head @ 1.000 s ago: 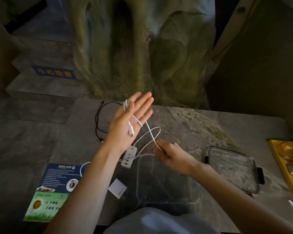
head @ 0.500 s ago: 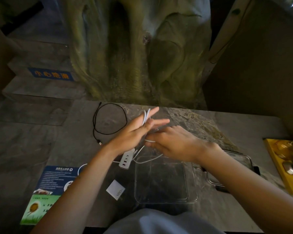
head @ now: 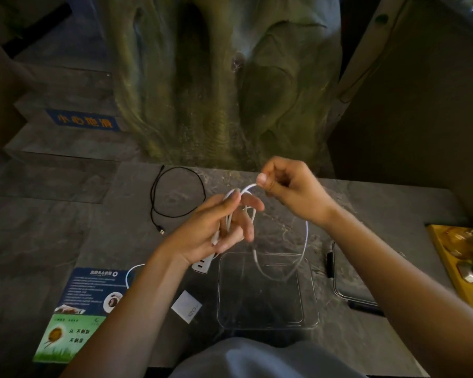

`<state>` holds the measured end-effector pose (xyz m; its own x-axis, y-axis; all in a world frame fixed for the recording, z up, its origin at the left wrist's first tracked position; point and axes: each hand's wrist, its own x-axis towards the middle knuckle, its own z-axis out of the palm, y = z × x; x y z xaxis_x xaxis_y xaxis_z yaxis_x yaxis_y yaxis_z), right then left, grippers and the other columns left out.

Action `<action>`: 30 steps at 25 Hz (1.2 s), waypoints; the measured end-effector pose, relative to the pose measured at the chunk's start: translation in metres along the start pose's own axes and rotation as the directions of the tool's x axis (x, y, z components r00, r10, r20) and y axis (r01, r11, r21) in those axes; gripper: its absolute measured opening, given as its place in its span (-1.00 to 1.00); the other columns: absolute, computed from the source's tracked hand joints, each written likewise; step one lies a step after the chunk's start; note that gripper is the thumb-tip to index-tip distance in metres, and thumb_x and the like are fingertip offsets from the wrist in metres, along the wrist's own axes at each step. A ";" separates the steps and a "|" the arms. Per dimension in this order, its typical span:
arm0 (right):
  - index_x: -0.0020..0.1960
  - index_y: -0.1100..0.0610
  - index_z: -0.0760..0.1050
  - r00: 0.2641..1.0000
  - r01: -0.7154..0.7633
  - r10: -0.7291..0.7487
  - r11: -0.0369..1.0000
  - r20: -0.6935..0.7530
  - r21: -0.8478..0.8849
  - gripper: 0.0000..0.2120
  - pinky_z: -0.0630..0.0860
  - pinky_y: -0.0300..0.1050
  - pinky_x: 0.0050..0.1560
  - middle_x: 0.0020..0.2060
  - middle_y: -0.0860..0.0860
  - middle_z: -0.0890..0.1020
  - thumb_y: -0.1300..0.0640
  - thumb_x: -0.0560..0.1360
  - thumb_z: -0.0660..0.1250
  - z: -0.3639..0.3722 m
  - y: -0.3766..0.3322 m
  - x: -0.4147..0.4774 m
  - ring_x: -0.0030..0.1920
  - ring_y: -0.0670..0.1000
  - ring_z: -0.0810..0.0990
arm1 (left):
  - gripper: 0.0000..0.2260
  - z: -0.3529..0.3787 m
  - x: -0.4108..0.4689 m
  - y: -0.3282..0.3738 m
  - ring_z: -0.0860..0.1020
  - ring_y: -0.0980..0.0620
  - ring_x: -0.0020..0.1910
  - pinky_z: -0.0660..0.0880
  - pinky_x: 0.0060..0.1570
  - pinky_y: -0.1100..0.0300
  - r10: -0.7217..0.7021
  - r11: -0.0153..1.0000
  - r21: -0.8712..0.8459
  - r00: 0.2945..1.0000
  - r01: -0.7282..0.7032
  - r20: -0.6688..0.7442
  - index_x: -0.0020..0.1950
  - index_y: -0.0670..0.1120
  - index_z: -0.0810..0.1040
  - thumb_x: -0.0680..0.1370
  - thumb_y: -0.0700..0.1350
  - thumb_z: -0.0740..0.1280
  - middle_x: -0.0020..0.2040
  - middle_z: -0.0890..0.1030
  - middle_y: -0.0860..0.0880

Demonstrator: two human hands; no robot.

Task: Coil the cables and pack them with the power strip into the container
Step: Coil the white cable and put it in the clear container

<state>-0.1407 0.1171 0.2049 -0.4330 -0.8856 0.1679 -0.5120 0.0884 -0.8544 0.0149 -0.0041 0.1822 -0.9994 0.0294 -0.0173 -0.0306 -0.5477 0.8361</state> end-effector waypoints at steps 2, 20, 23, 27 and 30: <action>-0.19 0.08 0.46 0.997 -0.072 0.073 0.992 -0.012 0.104 -0.79 0.37 -0.27 -0.48 -0.45 0.03 0.50 0.10 0.61 0.23 0.018 0.014 -0.005 -0.51 -0.09 0.42 | -0.62 0.007 0.005 0.002 0.57 0.15 -0.48 0.45 -0.42 0.40 0.107 0.982 -0.145 0.991 -0.118 -0.080 -0.08 -0.08 0.69 0.56 -0.08 0.06 -0.29 0.69 -0.04; 0.10 -0.14 0.48 0.942 0.161 0.038 0.820 0.333 -0.550 -0.88 0.58 0.04 -0.07 -0.10 -0.11 0.64 -0.05 0.61 0.19 0.006 -0.004 -0.025 -0.11 -0.05 0.63 | -0.62 -0.030 0.015 -0.011 0.42 0.03 0.39 0.30 0.38 0.18 -0.059 0.659 0.730 0.980 0.179 -0.188 0.47 -0.08 0.30 0.66 -0.04 0.10 0.44 0.41 -0.11; 0.01 -0.11 0.52 0.957 0.175 -0.031 0.854 0.287 -0.491 -0.88 0.57 -0.04 -0.09 -0.15 -0.21 0.61 -0.08 0.56 0.23 -0.012 -0.017 -0.015 -0.12 -0.20 0.59 | -0.65 -0.016 0.007 -0.002 0.67 -0.08 -0.11 0.50 0.14 0.12 -0.168 0.816 0.553 0.984 0.169 -0.053 0.36 -0.16 0.40 0.65 -0.04 0.06 0.05 0.68 -0.18; -0.05 0.00 0.54 0.975 0.167 -0.102 0.923 0.197 -0.348 -0.94 0.47 -0.28 -0.17 -0.25 -0.22 0.55 0.05 0.56 0.31 -0.020 -0.013 -0.005 -0.21 -0.20 0.56 | -0.61 -0.007 0.004 -0.002 0.40 0.05 -0.51 0.38 -0.38 0.29 -0.114 0.936 0.326 0.991 0.129 -0.067 0.17 -0.16 0.56 0.65 0.01 0.03 -0.30 0.64 -0.09; -0.08 0.08 0.54 0.988 0.103 -0.071 0.965 0.136 -0.241 -0.87 0.44 -0.31 -0.23 -0.32 -0.10 0.55 0.10 0.60 0.25 -0.010 -0.002 -0.005 -0.28 -0.12 0.55 | -0.68 -0.004 0.006 -0.005 0.34 0.18 -0.59 0.20 -0.35 0.17 0.012 0.993 0.117 1.000 -0.010 -0.020 -0.04 -0.11 0.56 0.64 -0.04 0.05 -0.46 0.51 0.04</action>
<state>-0.1451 0.1262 0.2108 -0.2905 -0.9434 0.1599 -0.7174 0.1042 -0.6888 0.0094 -0.0045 0.1757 -0.9998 0.0063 -0.0182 -0.0191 -0.4462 0.8947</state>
